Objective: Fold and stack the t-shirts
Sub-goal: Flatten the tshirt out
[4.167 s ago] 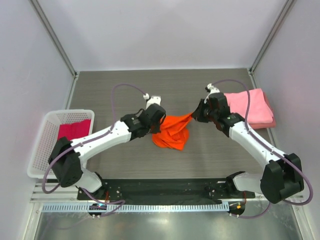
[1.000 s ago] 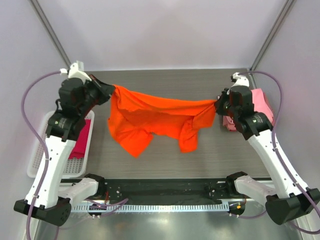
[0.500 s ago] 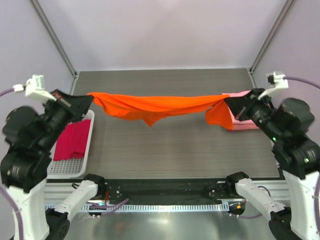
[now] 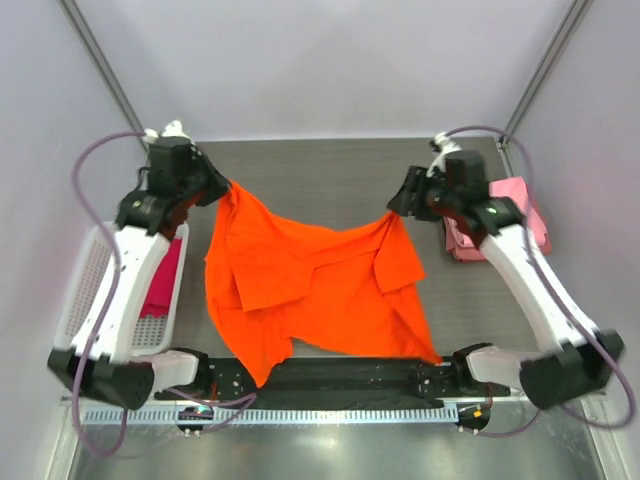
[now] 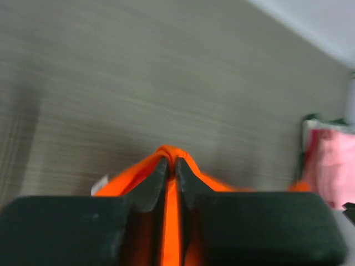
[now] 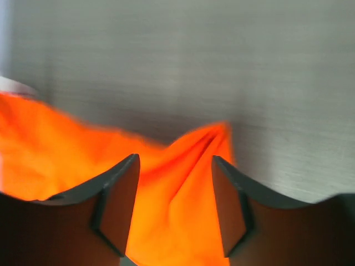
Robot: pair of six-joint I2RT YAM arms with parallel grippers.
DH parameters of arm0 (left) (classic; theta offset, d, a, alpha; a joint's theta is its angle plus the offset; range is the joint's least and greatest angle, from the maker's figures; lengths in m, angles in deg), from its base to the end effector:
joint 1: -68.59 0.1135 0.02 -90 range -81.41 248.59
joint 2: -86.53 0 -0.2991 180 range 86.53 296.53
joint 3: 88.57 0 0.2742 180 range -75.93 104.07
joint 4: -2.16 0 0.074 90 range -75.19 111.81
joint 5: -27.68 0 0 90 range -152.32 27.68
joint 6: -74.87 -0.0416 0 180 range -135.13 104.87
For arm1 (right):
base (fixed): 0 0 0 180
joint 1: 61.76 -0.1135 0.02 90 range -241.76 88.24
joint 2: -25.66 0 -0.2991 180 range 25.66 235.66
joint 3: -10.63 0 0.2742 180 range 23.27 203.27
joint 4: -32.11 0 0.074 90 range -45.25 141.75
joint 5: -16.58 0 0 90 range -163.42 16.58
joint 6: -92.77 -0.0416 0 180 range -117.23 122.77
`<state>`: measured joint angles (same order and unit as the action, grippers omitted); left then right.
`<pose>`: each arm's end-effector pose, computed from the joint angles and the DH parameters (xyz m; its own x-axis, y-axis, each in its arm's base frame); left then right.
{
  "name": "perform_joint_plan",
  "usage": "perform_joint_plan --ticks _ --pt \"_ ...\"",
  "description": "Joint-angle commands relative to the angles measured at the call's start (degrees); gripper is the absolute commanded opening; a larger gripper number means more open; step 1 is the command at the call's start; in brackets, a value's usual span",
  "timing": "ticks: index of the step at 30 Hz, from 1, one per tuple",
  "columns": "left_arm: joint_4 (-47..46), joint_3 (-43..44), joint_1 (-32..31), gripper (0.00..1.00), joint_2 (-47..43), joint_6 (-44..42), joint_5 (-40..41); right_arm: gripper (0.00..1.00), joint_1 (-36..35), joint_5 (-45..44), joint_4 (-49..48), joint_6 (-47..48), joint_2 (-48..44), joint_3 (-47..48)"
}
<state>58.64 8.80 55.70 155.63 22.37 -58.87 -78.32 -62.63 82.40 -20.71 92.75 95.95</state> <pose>0.2507 -0.0548 0.4682 -0.4697 -0.5159 -0.7164 -0.1449 0.8455 -0.5139 0.2483 0.0820 0.4138 -0.6388 0.2184 -0.7377 -0.1936 0.8824 0.4288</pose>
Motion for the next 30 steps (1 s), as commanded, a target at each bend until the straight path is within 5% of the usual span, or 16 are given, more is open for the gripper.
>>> perform_joint_plan --ticks 1,2,3,5,8,17,20,30 --pt "-8.5 -5.0 1.4 0.09 3.8 3.4 0.2 0.62 0.5 2.7 -6.5 -2.4 5.4 -3.5" --pt "-10.6 -5.8 1.5 0.41 4.5 3.5 -0.7 0.67 0.4 2.5 -8.7 -2.5 5.1 -6.5" --pt "-11.1 -6.4 1.5 0.6 5.0 3.6 -2.1 0.71 0.4 1.9 -9.3 -3.0 3.3 -8.2" --pt "-11.4 -7.9 1.5 0.79 5.3 3.3 -2.6 0.72 0.4 1.5 -9.5 -2.6 1.7 -12.6" --pt "-11.8 -11.7 1.5 0.86 1.6 2.8 -3.3 0.71 0.3 2.7 -8.8 -2.6 -2.2 -19.6" --pt "-12.4 -33.2 1.5 0.87 -11.7 6.3 -10.9 0.6 -0.7 -2.8 -8.4 -8.5 -7.2 -34.5" --pt "-14.2 -38.0 1.5 0.85 -13.5 8.2 -11.8 0.5 -2.4 2.7 -14.4 -9.4 -7.2 -38.7" --pt "-17.3 -50.3 0.6 0.66 -14.9 10.2 -15.5 0.46 -15.2 -5.1 -18.0 -6.8 -3.5 -36.0"
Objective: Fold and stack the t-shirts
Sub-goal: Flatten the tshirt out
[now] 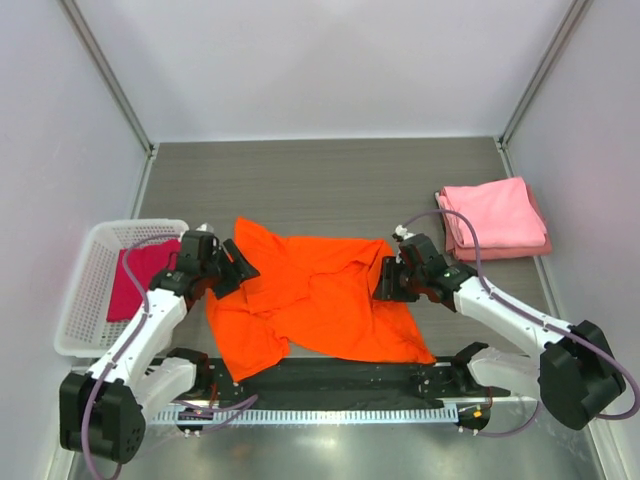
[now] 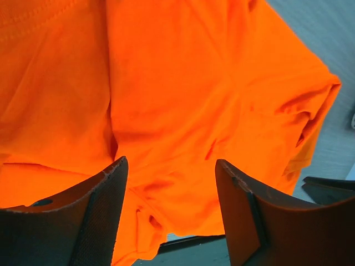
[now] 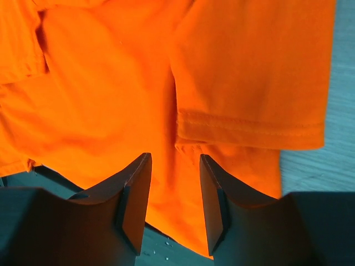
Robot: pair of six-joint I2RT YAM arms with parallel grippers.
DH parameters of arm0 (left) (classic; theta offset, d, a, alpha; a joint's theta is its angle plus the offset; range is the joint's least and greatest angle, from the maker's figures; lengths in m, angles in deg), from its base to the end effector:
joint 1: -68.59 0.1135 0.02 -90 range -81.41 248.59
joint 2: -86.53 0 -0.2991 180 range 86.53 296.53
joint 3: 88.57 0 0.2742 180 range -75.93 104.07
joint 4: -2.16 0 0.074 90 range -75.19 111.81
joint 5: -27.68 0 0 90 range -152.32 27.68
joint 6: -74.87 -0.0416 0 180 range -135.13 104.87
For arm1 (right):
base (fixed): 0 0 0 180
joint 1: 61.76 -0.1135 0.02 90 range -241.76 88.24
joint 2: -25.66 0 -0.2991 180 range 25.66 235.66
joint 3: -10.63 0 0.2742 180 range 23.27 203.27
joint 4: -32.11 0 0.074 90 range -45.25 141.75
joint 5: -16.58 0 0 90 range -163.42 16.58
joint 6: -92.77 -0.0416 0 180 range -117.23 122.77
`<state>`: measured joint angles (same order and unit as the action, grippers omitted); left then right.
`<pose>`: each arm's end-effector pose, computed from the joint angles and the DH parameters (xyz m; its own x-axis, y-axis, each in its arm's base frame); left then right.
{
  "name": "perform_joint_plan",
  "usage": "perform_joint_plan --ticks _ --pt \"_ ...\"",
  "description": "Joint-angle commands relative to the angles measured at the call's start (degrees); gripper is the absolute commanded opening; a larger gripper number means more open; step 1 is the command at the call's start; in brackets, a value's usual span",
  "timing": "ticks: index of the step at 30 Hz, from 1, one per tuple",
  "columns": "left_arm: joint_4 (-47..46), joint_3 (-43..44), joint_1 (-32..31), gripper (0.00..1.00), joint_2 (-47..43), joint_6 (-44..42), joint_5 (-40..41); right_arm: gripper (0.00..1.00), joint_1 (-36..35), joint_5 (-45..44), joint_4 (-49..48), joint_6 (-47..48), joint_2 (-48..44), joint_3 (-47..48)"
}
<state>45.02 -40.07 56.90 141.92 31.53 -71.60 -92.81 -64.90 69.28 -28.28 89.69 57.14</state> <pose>0.1912 -0.0464 0.2390 -0.7326 -0.5814 -0.3539 -0.3363 0.7613 -0.5544 0.1828 0.1172 0.2059 -0.8999 0.0536 -0.4328 -0.1393 0.9051 0.4017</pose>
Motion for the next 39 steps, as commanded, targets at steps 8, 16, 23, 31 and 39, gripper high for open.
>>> perform_joint_plan --ticks 8,16,23,31,39 --pt "-2.5 -7.9 -5.6 0.61 -5.0 5.9 5.5 0.45 -1.0 -2.4 -8.6 1.3 -0.9 2.3" --pt "-4.0 -11.3 -7.6 0.52 -3.9 7.0 5.8 0.45 -1.0 -2.5 -9.9 1.3 -0.1 1.7" --pt "-7.1 -12.7 -7.5 0.43 -0.3 7.0 5.4 0.45 -0.9 -1.9 -10.6 0.8 -0.4 0.6" --pt "-10.6 -12.8 -7.6 0.17 -0.4 7.4 2.5 0.45 -0.9 -2.3 -10.7 0.8 -0.9 0.0" --pt "-12.3 -10.7 -7.6 0.0 1.4 6.4 0.1 0.45 -0.9 -2.8 -9.9 1.5 -1.1 -0.2"
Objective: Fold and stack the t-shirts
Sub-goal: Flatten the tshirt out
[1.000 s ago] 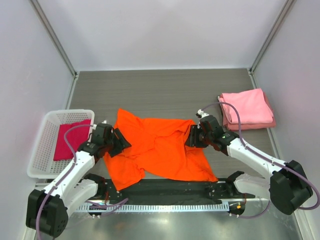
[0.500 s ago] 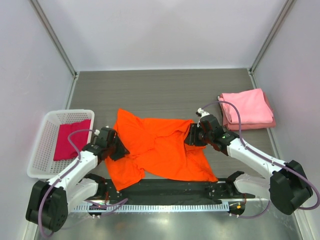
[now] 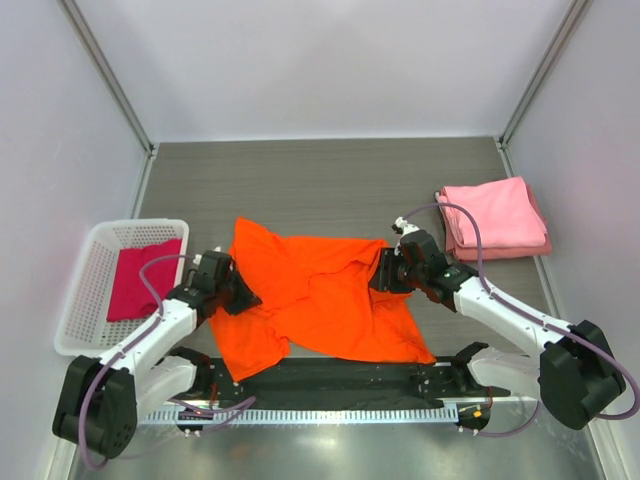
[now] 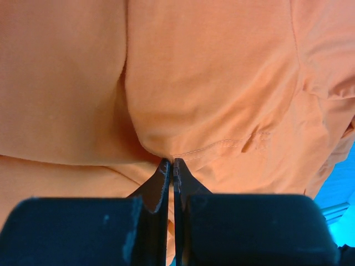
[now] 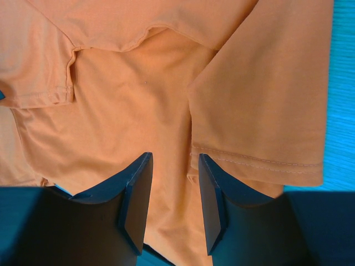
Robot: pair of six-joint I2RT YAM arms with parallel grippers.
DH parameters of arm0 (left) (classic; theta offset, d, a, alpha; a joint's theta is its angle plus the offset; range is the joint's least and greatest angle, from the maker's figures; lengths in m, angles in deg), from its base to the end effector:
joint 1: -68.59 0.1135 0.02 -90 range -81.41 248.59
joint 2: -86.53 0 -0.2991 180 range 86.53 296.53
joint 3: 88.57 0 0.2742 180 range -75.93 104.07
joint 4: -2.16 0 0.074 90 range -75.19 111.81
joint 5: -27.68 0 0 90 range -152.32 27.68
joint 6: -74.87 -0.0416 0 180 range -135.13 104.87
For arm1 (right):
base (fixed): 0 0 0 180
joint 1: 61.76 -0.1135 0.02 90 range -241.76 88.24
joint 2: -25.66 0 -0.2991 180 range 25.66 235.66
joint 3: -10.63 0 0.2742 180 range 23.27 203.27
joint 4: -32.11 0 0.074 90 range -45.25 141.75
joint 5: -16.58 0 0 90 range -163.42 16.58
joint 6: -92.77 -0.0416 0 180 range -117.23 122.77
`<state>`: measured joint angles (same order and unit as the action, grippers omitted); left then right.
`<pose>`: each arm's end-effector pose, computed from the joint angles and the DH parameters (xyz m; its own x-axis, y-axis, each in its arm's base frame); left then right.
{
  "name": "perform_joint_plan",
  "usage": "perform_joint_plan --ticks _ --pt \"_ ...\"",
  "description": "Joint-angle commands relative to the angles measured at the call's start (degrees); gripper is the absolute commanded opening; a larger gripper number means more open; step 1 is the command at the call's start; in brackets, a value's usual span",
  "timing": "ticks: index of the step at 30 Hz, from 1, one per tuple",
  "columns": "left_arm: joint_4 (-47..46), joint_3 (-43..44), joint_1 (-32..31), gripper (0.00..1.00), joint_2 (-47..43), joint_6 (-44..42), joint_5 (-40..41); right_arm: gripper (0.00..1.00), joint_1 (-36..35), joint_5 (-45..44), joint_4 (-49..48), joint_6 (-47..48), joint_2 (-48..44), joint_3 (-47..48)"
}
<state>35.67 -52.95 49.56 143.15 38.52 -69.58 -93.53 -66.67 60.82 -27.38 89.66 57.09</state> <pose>0.1669 -0.0631 0.1711 -0.7726 -0.5787 -0.2612 -0.3871 0.7555 -0.5286 0.1930 0.1253 0.2164 -0.8284 0.0737 -0.5553 -0.2034 0.8841 0.4207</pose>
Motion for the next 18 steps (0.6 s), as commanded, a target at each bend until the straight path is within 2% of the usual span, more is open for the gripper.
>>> perform_joint_plan --ticks 1,4,6,12,15,18 --pt "-2.8 2.7 -0.1 0.0 0.2 -0.5 -2.1 0.45 -0.3 -1.4 -1.1 0.8 -0.9 0.1" --pt "-1.2 4.7 -0.2 0.0 -1.4 -0.6 -2.1 0.5 -1.1 -0.9 0.4 2.3 1.2 2.1" --pt "1.2 6.2 0.0 0.0 -2.6 -1.2 -0.8 0.52 -2.8 -3.7 2.3 3.2 3.3 3.3" --pt "12.1 20.0 5.3 0.0 -6.0 -5.4 0.0 0.5 -6.3 -11.8 5.7 3.7 6.5 6.1" --pt "16.6 27.4 8.6 0.0 -7.0 -7.5 0.1 0.49 -7.0 -13.4 6.0 3.7 7.8 6.4" --pt "18.3 32.3 9.3 0.0 -7.5 -8.3 0.6 0.47 -7.3 -14.4 6.1 4.0 9.6 7.0"
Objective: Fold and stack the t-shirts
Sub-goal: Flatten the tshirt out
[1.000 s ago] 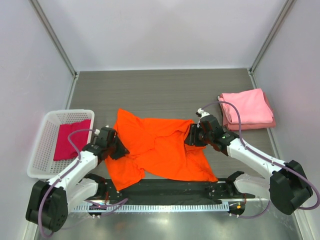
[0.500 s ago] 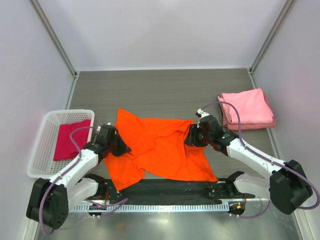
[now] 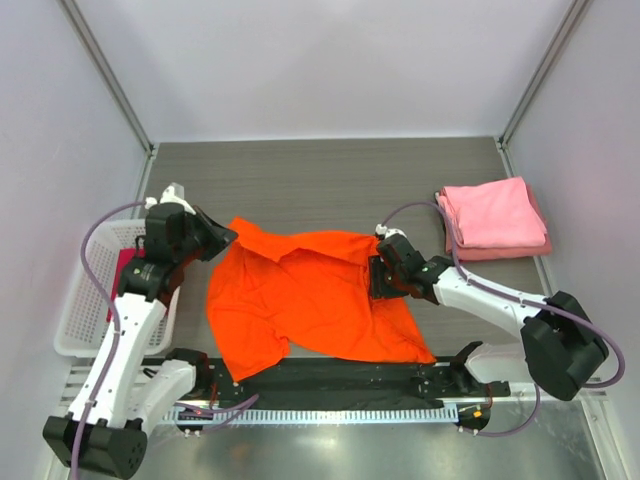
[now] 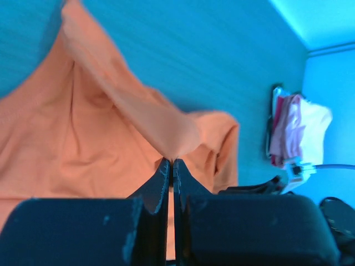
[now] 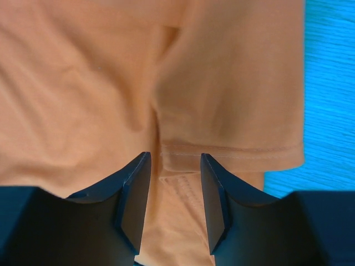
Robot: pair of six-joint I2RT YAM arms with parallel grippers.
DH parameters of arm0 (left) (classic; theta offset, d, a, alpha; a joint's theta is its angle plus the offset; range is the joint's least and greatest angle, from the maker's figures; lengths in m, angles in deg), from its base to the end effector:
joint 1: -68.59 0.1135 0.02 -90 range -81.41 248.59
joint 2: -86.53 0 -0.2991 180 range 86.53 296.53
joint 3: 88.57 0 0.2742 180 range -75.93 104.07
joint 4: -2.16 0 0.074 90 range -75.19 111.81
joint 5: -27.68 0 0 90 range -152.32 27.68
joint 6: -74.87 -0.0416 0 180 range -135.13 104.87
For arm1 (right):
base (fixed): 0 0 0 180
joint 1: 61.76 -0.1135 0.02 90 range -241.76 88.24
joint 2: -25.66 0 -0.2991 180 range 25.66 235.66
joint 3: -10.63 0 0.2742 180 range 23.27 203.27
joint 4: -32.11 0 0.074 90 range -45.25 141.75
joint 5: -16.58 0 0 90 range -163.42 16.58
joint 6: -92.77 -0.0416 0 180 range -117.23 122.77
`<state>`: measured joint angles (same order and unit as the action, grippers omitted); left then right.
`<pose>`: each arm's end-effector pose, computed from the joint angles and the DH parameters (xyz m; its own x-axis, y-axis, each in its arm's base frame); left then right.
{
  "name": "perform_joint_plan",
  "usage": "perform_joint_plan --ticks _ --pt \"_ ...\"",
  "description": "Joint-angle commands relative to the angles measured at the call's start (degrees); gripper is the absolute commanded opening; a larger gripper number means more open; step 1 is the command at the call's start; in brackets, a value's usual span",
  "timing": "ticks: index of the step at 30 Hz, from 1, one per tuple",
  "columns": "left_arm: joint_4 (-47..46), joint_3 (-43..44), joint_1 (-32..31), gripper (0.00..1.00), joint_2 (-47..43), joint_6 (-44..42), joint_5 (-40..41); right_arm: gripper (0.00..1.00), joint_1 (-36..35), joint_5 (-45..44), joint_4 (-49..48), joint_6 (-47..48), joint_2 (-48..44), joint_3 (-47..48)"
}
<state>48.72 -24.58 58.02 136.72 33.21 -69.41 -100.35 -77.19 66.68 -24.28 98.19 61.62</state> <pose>0.1875 -0.0402 0.3463 -0.5658 -0.6486 -0.5091 -0.2086 0.7099 -0.6727 0.1969 0.1536 0.2022 -0.8479 -0.0960 -0.5214 -0.2337 0.9505 0.2050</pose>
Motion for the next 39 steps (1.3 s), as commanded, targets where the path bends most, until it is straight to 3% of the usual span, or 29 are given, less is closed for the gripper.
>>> perform_joint_plan --ticks 1,16,28,39 --pt "5.5 4.6 0.8 0.0 -0.8 -3.1 0.4 0.46 -0.6 -3.9 0.1 0.9 1.5 2.6" --pt "4.5 8.8 1.1 0.0 3.9 -2.5 -0.7 0.4 -9.1 -8.9 2.3 2.3 5.6 6.2" --pt "3.5 8.2 1.1 0.0 4.1 -2.6 -2.0 0.39 -9.5 -14.0 3.5 -0.5 0.9 4.0" --pt "3.4 8.2 1.1 0.0 4.1 -3.1 -2.8 0.36 -10.1 -13.9 4.7 -0.6 6.3 5.2"
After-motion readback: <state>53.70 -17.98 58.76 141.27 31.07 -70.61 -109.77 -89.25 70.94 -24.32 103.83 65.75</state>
